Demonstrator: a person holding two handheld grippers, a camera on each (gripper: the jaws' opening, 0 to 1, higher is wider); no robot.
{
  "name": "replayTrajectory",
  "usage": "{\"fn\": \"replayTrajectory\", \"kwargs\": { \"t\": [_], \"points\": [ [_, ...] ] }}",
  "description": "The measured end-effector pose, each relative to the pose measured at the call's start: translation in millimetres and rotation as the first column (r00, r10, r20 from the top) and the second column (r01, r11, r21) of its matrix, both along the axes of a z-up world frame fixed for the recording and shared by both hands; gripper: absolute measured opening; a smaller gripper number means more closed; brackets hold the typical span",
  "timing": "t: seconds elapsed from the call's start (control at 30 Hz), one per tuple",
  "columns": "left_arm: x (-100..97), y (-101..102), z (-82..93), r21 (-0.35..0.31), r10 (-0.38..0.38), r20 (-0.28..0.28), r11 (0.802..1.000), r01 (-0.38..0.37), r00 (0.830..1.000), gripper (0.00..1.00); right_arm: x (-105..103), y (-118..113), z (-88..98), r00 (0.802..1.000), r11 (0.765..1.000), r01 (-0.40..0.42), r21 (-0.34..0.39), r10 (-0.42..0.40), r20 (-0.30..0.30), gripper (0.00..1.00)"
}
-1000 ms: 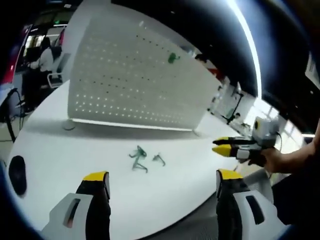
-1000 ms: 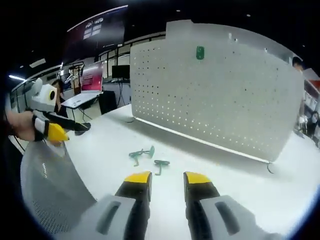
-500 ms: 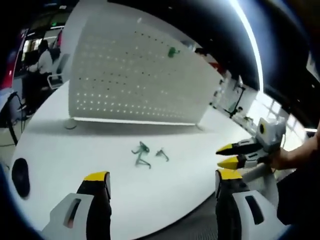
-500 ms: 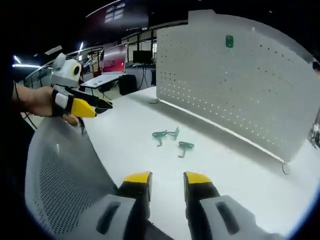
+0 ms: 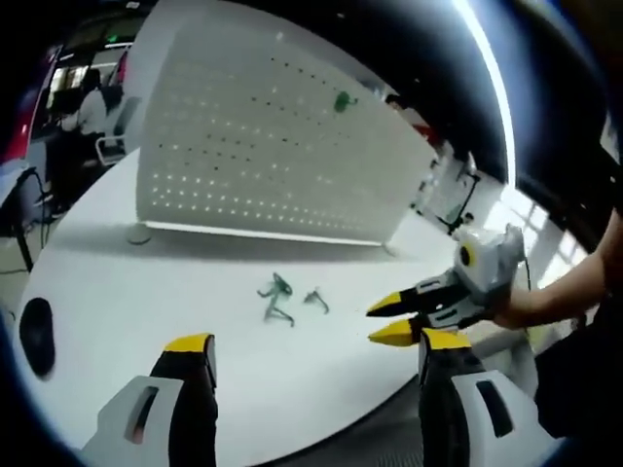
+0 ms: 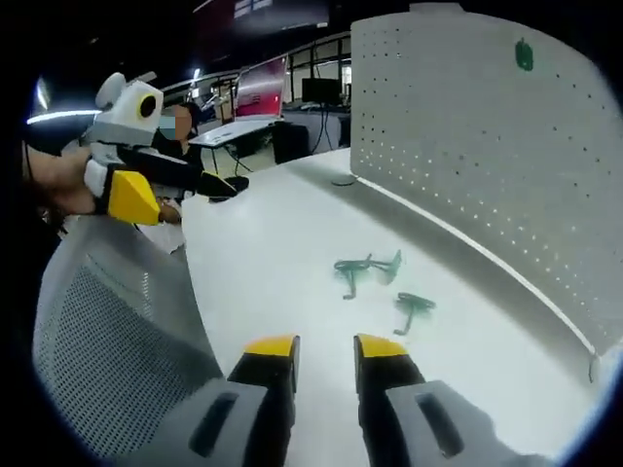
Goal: Insert the hook assembly into the mounting plate slot until the hook locks in place.
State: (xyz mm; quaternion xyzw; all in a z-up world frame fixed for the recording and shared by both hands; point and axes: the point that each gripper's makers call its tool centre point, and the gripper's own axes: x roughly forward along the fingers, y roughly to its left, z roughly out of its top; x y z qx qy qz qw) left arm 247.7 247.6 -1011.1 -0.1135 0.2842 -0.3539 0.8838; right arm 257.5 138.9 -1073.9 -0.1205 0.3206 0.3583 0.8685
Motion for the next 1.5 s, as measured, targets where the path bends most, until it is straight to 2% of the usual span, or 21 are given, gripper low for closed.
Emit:
{"fn": "replayTrajectory", "kwargs": {
  "t": [0.3, 0.4, 0.47, 0.53, 0.7, 0.77, 0.8, 0.87, 0.93, 1.0, 1.13, 1.2, 1.27, 1.33, 1.4, 1.47, 1.5],
  "points": [
    [1.1, 1.2, -0.3, 0.007, 0.011, 0.005, 1.0, -0.011, 1.0, 0.86, 34.2, 19.7, -22.9, 0.998, 1.0, 0.027, 0.011, -0.026, -0.051, 0.17],
    [1.5, 1.7, -0.4, 0.009, 0.014, 0.006, 1.0, -0.014, 1.0, 0.85, 44.2, 26.0, -32.1, 0.998, 1.0, 0.015, -0.015, -0.016, -0.062, 0.17],
    [1.7, 2.5, -1.0, 0.02, 0.013, 0.011, 1.0, -0.013, 1.0, 0.86, 54.4, 30.2, -30.0, 0.999, 0.999, 0.036, 0.004, -0.036, -0.036, 0.16],
    [0.3, 1.5, -1.3, 0.02, 0.008, 0.005, 1.0, -0.009, 1.0, 0.85, 59.8, 32.7, -38.7, 0.998, 0.999, 0.036, -0.016, -0.037, -0.059, 0.15],
    [0.4, 1.8, -2.6, 0.02, 0.009, -0.003, 1.0, -0.009, 1.0, 0.85, 71.4, 39.2, -42.5, 0.997, 0.999, 0.05, -0.02, -0.051, -0.064, 0.13],
    [1.0, 2.3, -2.6, 0.019, 0.011, -0.004, 1.0, -0.01, 1.0, 0.85, 74.7, 39.6, -48.2, 0.996, 0.998, 0.047, -0.04, -0.049, -0.068, 0.13],
    [1.0, 2.2, -3.0, 0.019, 0.009, -0.007, 1.0, -0.009, 1.0, 0.85, 75.8, 36.0, -53.9, 0.996, 0.996, 0.053, -0.075, -0.059, -0.074, 0.13],
    [0.9, 1.5, -3.7, 0.023, 0.006, -0.008, 1.0, -0.005, 1.0, 0.85, 80.5, 35.7, -57.7, 0.995, 0.996, 0.071, -0.06, -0.075, -0.065, 0.13],
    [1.7, 2.2, -3.8, 0.024, 0.009, -0.006, 1.0, -0.009, 1.0, 0.85, 80.9, 35.4, -62.2, 0.992, 0.995, 0.086, -0.057, -0.091, -0.091, 0.11],
    [2.7, 3.2, -3.0, 0.02, 0.016, -0.002, 1.0, -0.016, 1.0, 0.85, 84.4, 33.9, -60.7, 0.994, 0.994, 0.088, -0.071, -0.092, -0.061, 0.09],
    [2.7, 3.4, -2.9, 0.016, 0.016, -0.002, 1.0, -0.016, 1.0, 0.85, 86.4, 34.0, -62.5, 0.995, 0.993, 0.081, -0.09, -0.086, -0.05, 0.05],
    [2.7, 3.3, -2.9, 0.018, 0.015, 0.001, 1.0, -0.015, 1.0, 0.84, 85.4, 36.7, -62.1, 0.997, 0.994, 0.062, -0.092, -0.066, -0.039, 0.02],
    [2.9, 3.9, 0.1, 0.019, 0.017, 0.016, 1.0, -0.018, 1.0, 0.83, 85.8, 38.3, -62.1, 1.0, 0.993, 0.024, -0.115, -0.024, 0.0, 0.01],
    [2.9, 4.2, 1.2, 0.015, 0.019, 0.019, 1.0, -0.019, 1.0, 0.82, 85.2, 38.3, -61.9, 1.0, 0.994, 0.03, -0.106, -0.03, -0.005, 0.01],
    [2.8, 4.3, 0.3, 0.015, 0.018, 0.016, 1.0, -0.018, 1.0, 0.82, 85.7, 36.8, -62.1, 0.995, 0.995, 0.08, -0.065, -0.083, -0.051, 0.0],
    [2.9, 4.4, 0.6, 0.014, 0.018, 0.017, 1.0, -0.018, 1.0, 0.82, 86.6, 32.0, -60.0, 0.994, 0.993, 0.094, -0.077, -0.098, -0.043, 0.0],
    [2.8, 4.4, 0.7, 0.013, 0.018, 0.017, 1.0, -0.018, 1.0, 0.82, 87.1, 31.8, -56.7, 0.992, 0.992, 0.116, -0.051, -0.118, -0.04, 0.0]
  ]
}}
